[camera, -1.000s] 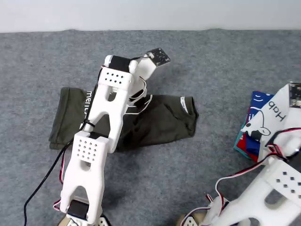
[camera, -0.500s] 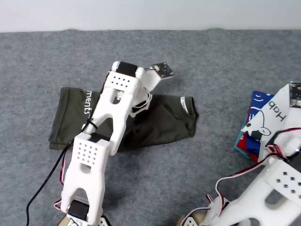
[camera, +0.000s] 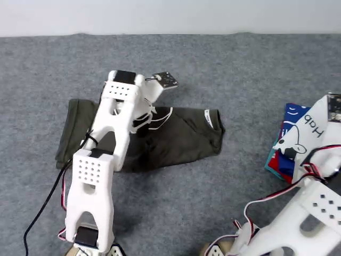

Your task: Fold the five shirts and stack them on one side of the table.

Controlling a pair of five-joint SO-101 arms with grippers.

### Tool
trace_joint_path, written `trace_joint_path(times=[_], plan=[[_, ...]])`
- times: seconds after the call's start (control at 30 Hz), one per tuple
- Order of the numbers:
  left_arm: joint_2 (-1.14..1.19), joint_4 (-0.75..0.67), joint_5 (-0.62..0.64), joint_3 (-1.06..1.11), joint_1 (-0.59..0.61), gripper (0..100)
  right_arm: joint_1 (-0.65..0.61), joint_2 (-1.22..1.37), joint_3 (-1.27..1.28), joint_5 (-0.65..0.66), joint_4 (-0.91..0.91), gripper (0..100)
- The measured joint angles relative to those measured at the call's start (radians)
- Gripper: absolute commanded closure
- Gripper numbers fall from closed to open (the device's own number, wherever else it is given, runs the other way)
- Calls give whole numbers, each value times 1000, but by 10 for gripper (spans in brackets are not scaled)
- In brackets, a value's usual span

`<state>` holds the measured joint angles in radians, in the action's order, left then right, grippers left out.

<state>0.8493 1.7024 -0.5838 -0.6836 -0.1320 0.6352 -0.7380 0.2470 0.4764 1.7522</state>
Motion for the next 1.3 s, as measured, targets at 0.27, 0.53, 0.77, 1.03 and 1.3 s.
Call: trace_joint_path(times=[0.27, 0.53, 0.77, 1.03, 1.3], plan=[[-75, 21, -2, 23, -15, 881, 0, 0, 0, 0, 0, 983], [-302, 25, 5, 295, -61, 876, 0, 0, 0, 0, 0, 983], [-396, 28, 8, 466, 5, 867, 0, 0, 0, 0, 0, 983], [-407, 28, 8, 539, -17, 827, 0, 0, 0, 0, 0, 983], [-407, -18, 57, 539, -80, 824, 0, 0, 0, 0, 0, 983]])
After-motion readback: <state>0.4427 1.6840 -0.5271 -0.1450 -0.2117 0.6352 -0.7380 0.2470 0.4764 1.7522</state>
